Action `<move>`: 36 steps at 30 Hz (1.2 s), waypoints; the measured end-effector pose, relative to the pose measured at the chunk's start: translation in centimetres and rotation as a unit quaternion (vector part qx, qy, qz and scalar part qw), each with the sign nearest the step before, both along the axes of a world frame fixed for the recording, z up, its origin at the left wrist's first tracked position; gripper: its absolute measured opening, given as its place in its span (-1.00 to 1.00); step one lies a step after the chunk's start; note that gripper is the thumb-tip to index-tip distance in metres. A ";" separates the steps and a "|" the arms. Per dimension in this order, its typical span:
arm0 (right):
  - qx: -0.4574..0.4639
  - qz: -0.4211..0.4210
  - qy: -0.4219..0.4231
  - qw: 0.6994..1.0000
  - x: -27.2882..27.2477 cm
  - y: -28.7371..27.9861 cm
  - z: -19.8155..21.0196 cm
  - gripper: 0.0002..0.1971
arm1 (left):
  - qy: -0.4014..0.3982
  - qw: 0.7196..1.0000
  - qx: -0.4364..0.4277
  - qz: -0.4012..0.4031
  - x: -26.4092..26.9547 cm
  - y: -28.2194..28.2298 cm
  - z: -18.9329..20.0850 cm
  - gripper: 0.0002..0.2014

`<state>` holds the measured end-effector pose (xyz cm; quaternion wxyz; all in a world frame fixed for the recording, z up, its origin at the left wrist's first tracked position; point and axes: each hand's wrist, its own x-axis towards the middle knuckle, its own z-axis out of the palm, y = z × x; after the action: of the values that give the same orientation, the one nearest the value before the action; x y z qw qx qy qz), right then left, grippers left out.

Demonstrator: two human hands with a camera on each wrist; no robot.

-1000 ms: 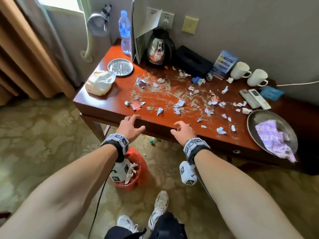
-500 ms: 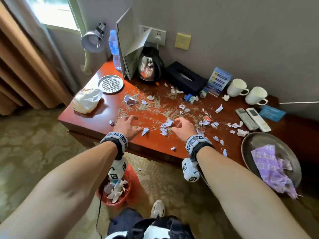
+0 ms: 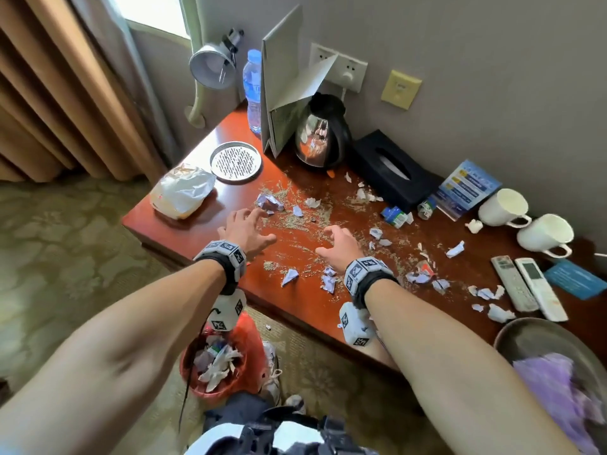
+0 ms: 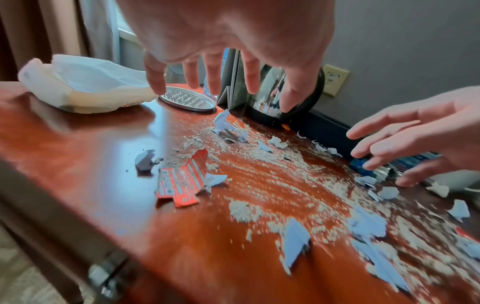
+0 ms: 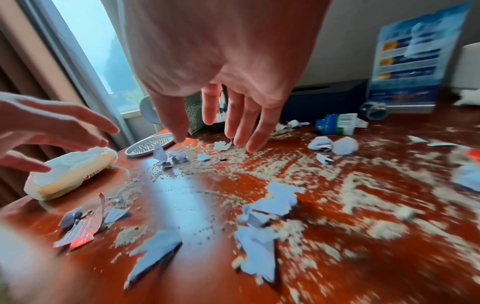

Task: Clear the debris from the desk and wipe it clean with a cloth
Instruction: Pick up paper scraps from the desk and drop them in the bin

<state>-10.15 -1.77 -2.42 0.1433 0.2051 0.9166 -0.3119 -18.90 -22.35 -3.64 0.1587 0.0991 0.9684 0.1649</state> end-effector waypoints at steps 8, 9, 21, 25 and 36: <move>0.023 0.025 -0.031 0.999 -7.7 0.5 -0.7 -0.44 | -0.016 1.000 -0.002 -0.015 -7.2 1.6 -0.6 -0.27; 0.023 0.025 -0.033 0.999 -8.3 0.7 -0.8 -0.44 | -0.020 1.000 -0.012 -0.020 -7.9 1.8 -0.7 -0.25; 0.051 0.068 -0.030 0.996 -13.7 3.0 -4.2 -0.38 | -0.078 0.993 -0.064 -0.064 -10.1 4.5 -4.0 -0.25; 0.086 0.118 -0.011 0.989 -15.5 2.4 -4.9 -0.43 | -0.084 0.991 -0.075 -0.069 -10.7 4.7 -4.9 -0.28; 0.179 0.115 -0.020 0.977 -15.3 1.0 -6.8 -0.54 | -0.067 0.991 -0.053 -0.106 -11.7 5.9 -5.5 -0.50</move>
<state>-25.42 -0.82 -9.19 0.1577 0.1270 0.9719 -0.1201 -30.64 -16.49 -9.13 0.2445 0.1819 0.9469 0.1022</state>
